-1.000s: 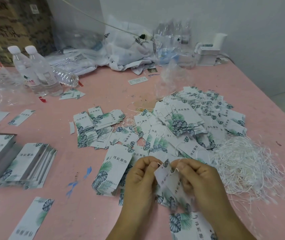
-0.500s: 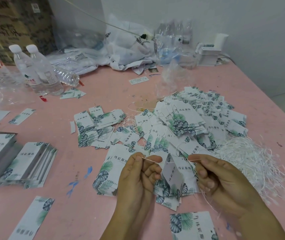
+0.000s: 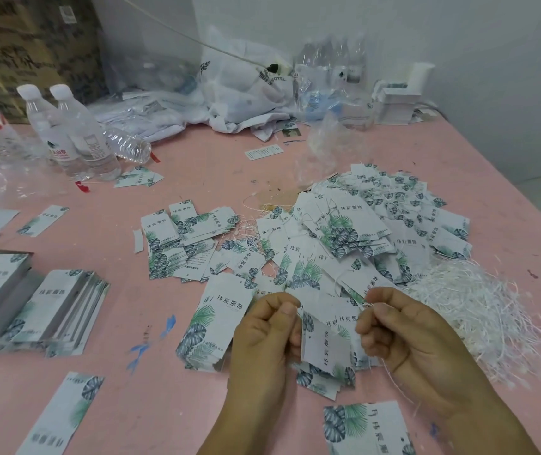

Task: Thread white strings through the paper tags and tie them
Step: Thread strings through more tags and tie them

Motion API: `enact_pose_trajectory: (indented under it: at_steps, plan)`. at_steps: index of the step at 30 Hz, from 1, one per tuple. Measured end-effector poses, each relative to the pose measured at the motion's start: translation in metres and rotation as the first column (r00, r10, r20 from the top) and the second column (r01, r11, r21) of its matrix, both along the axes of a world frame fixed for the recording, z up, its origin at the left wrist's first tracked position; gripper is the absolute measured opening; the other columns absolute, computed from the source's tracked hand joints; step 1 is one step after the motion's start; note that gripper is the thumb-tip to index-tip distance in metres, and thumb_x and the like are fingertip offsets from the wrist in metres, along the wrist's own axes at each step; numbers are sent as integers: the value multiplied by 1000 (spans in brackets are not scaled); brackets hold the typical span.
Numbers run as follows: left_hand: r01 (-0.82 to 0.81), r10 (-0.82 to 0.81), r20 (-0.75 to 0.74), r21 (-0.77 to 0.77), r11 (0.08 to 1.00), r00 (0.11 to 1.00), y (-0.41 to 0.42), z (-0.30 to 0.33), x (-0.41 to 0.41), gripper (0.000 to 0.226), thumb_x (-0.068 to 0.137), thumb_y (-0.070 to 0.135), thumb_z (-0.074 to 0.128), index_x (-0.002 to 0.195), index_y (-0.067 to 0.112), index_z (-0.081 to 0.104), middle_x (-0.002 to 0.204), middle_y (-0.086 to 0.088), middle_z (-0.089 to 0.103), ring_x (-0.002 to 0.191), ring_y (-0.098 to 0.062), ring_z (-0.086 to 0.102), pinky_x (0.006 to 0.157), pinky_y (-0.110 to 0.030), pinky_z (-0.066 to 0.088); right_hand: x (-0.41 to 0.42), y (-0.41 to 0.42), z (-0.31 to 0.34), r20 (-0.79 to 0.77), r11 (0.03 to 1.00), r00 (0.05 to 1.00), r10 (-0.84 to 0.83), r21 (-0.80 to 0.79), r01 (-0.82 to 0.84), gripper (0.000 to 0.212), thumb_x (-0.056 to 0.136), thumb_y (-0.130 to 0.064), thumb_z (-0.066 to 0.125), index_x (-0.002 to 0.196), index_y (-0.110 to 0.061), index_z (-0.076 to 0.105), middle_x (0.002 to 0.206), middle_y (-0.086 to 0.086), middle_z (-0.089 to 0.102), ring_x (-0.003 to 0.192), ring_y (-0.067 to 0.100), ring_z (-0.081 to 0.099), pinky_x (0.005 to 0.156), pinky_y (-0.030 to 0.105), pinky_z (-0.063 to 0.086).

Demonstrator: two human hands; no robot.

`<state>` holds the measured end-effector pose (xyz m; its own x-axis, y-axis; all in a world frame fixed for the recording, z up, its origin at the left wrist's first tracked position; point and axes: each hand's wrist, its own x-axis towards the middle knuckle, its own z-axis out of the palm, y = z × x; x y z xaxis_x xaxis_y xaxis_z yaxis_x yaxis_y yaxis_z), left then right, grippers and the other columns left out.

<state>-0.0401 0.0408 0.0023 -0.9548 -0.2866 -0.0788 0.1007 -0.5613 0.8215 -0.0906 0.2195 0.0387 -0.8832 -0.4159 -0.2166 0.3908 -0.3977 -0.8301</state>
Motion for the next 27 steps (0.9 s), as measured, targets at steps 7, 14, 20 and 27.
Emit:
enact_pose_trajectory:
  at_steps: [7,14,20,27]
  plan:
    - [107,-121,-43,-242,964,992,4,4,7,21,74,29,75,92,19,77,69,-9,72,59,-14,64,57,-21,52,11,-13,-7,-230,966,973,9,254,51,18,74,-15,75,92,-12,75,75,16,70,61,18,62,60,24,54]
    - [84,-100,-67,-206,975,993,3,4,8,23,70,27,80,90,16,79,73,-11,74,62,-15,67,61,-23,54,14,-13,-6,-265,965,964,-15,249,83,31,73,-31,76,99,-15,72,79,19,71,65,21,64,63,24,54]
    - [-68,61,-65,-121,990,996,-9,5,6,27,65,30,83,89,17,79,77,-11,75,66,-13,68,61,-19,53,17,-17,-7,-347,937,937,-42,312,158,19,75,-21,75,94,-18,75,75,14,71,63,18,65,62,21,53]
    - [23,-45,-57,-348,937,997,2,6,10,22,70,32,80,91,25,79,83,-7,77,79,-15,73,71,-19,54,24,-25,0,-447,887,893,-61,386,254,18,70,-30,70,87,-25,76,68,4,70,63,10,64,62,16,51]
